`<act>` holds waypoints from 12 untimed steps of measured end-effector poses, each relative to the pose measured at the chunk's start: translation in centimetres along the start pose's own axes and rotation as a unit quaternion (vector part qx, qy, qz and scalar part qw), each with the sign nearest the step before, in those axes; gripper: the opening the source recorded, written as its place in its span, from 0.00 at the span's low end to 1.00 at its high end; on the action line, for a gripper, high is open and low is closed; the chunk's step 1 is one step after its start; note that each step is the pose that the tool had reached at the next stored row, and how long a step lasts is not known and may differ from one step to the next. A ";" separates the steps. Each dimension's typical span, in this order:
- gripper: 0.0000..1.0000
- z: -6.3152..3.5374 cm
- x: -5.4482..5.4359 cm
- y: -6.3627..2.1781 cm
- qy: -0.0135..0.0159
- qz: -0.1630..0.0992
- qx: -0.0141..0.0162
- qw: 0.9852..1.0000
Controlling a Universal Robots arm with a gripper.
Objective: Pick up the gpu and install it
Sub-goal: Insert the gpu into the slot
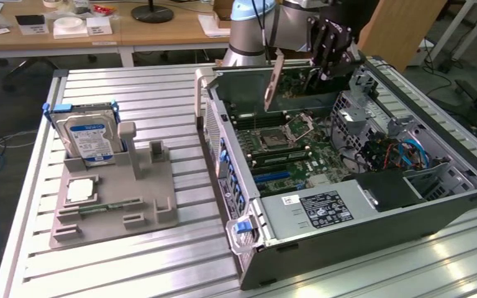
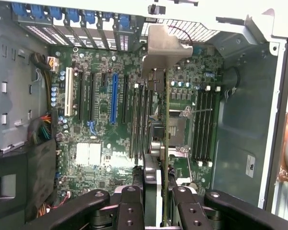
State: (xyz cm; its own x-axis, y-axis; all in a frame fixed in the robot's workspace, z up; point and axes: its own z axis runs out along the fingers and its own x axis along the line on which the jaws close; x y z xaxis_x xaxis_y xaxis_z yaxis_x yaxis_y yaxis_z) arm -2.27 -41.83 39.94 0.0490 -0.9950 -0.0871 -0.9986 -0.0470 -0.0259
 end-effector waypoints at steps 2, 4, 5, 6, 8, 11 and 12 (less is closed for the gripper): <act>0.27 0.11 0.0 0.00 0.000 0.000 -0.001 1.000; 0.27 0.24 0.0 0.01 0.000 0.000 -0.001 1.000; 0.27 0.34 0.0 0.01 0.000 0.000 -0.001 1.000; 0.27 0.47 0.0 0.01 0.000 0.000 -0.001 1.000; 0.27 0.79 0.1 0.02 0.000 0.001 -0.001 1.000; 0.27 1.19 0.1 0.13 0.000 0.015 0.000 1.000; 0.27 1.29 0.1 0.16 0.001 0.019 0.000 1.000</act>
State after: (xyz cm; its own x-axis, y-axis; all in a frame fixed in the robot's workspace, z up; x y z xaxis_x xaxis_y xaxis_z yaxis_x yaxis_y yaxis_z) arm -2.40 -41.82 38.64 0.0104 -0.9962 -0.0870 -0.9997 -0.0085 -0.0231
